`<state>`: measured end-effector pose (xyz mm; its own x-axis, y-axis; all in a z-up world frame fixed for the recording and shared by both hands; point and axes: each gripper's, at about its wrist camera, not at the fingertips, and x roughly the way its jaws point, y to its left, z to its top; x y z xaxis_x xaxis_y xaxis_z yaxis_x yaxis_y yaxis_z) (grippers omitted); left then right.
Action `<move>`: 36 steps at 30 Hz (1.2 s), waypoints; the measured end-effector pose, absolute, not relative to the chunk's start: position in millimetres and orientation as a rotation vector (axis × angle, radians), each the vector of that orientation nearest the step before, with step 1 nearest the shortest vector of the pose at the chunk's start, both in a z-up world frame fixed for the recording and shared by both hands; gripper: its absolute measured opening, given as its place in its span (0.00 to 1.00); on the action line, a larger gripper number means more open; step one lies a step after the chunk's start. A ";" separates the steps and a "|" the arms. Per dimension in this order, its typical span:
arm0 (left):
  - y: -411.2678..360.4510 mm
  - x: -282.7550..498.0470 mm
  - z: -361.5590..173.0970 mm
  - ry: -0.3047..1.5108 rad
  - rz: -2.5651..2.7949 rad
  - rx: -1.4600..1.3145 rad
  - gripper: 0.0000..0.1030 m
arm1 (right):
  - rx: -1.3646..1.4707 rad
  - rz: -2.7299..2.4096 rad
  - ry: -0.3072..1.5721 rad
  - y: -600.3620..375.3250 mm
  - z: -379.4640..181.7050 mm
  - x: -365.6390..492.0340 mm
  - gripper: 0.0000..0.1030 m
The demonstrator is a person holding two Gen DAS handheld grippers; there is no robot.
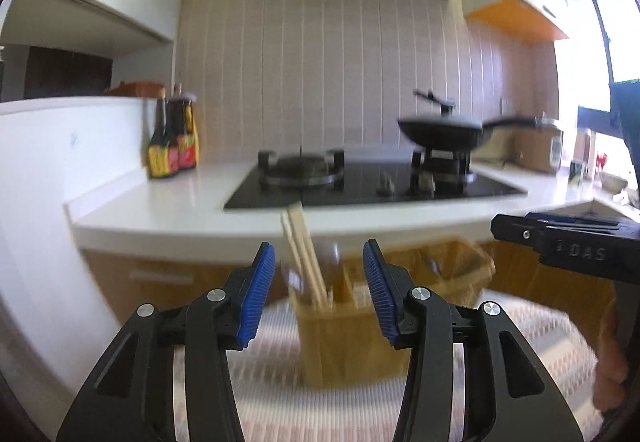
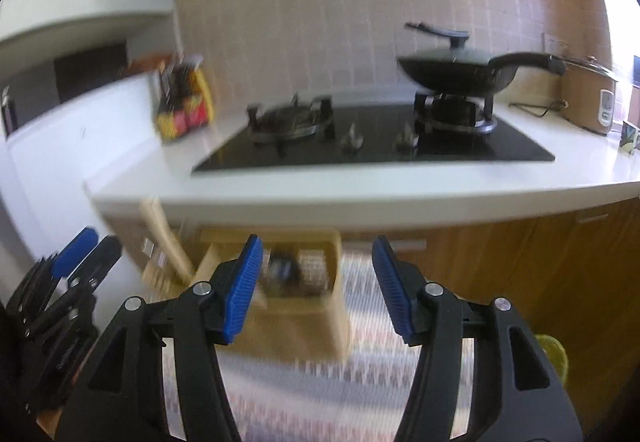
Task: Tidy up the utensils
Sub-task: 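Move both open grippers back down to the chopsticks on the table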
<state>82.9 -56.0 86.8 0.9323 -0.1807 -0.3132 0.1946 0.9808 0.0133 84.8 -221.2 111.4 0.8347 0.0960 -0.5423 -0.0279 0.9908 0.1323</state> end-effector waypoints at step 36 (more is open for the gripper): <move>-81.5 -51.0 -0.8 0.638 -0.264 0.154 0.52 | 0.146 0.005 1.000 -226.4 2.0 -81.0 0.52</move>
